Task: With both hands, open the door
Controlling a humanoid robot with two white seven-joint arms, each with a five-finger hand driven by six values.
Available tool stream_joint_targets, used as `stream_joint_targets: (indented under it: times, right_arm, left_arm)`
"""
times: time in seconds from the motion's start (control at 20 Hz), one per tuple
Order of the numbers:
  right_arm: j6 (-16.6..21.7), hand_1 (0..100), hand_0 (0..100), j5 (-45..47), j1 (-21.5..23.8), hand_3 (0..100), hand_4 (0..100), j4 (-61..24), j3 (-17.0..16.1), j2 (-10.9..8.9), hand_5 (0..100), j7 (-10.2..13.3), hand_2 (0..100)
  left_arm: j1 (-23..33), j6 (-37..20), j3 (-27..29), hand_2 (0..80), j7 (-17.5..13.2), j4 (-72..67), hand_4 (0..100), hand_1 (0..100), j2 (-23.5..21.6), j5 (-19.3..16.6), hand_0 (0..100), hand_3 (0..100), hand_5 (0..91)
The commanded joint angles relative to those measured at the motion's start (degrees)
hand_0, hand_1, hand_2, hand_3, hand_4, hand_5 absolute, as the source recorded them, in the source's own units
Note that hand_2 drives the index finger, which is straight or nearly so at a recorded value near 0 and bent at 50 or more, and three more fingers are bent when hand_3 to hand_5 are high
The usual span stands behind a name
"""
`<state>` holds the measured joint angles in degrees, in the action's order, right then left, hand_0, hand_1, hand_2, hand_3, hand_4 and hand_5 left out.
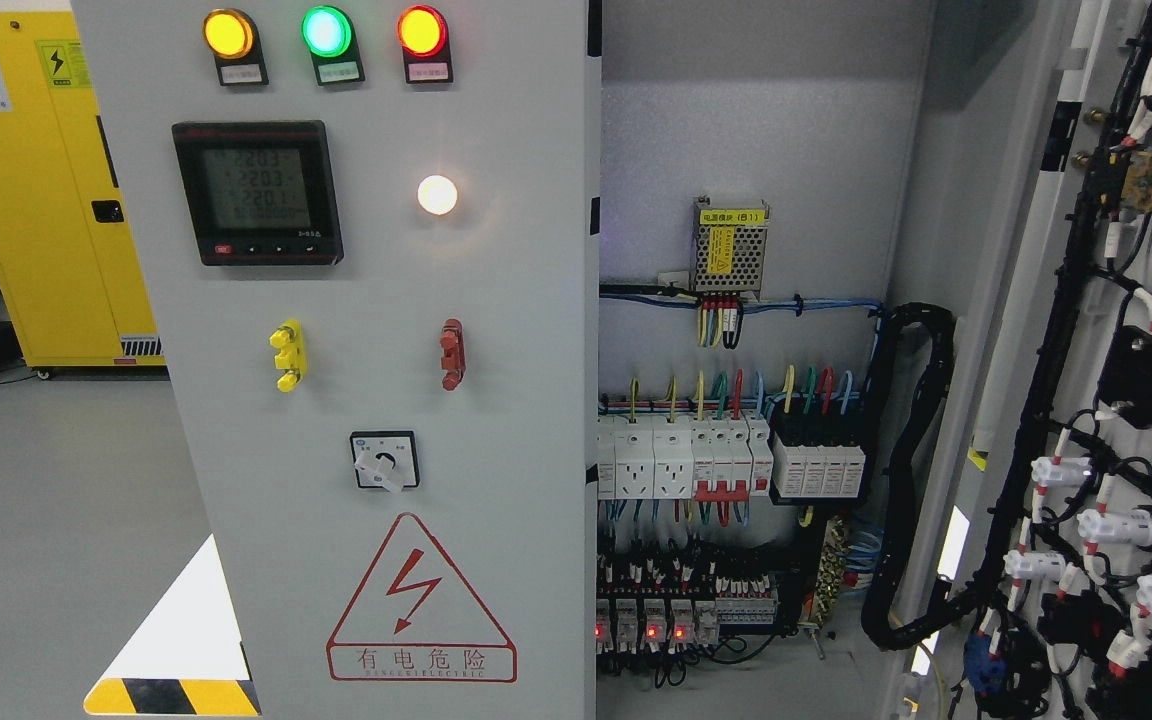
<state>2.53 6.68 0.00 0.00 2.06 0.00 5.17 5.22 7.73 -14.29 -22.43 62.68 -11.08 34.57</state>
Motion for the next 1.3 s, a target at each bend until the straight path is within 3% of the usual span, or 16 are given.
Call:
stream_joint_targets:
  times: [0.0,0.15,0.3,0.5,0.9,1.15,1.25]
  right_arm:
    - [0.0,50,0,0.0,1.8,0,0,1.1,0.0,0.17,0,0.0,4]
    - [0.0,50,0,0.0,1.8,0,0,1.1,0.0,0.26,0,0.0,4]
    - [0.0,50,0,0.0,1.8,0,0,1.1,0.0,0.17,0,0.0,4]
    - [0.0,50,0,0.0,1.8,0,0,1.1,0.0,0.26,0,0.0,4]
    - [0.0,50,0,0.0,2.0,0,0,1.2,0.0,0.26,0,0.0,4]
    - [0.0,50,0,0.0,2.4,0,0,1.1,0.0,0.18,0,-0.1,4]
    - [0.0,50,0,0.0,2.4,0,0,0.8,0.0,0.26,0,-0.1,4]
  left_arm:
    - [-4.0,-3.7,4.4,0.0,0.1,-52.0,0,56,7.6,-0.5,12,0,0.0]
    - [-3.6,-4.7,3.7,0.0,0.1,-58.2,0,56,8.0,-2.2,12,0,0.0]
    - [-2.7,-6.4,3.5,0.0,0.0,-60.4,0,56,7.9,-8.7,12,0,0.0]
    - [-1.5,-13.6,3.5,0.0,0.0,-60.6,0,56,8.3,-15.7,12,0,0.0]
    - [-1.3,-13.7,3.4,0.0,0.4,-61.7,0,56,8.5,-16.0,12,0,0.0]
    - [-1.7,-13.8,3.4,0.0,6.9,-62.7,0,56,8.8,-16.0,12,0,0.0]
    - [-1.8,-13.8,3.4,0.0,7.2,-62.7,0,56,8.8,-16.0,12,0,0.0]
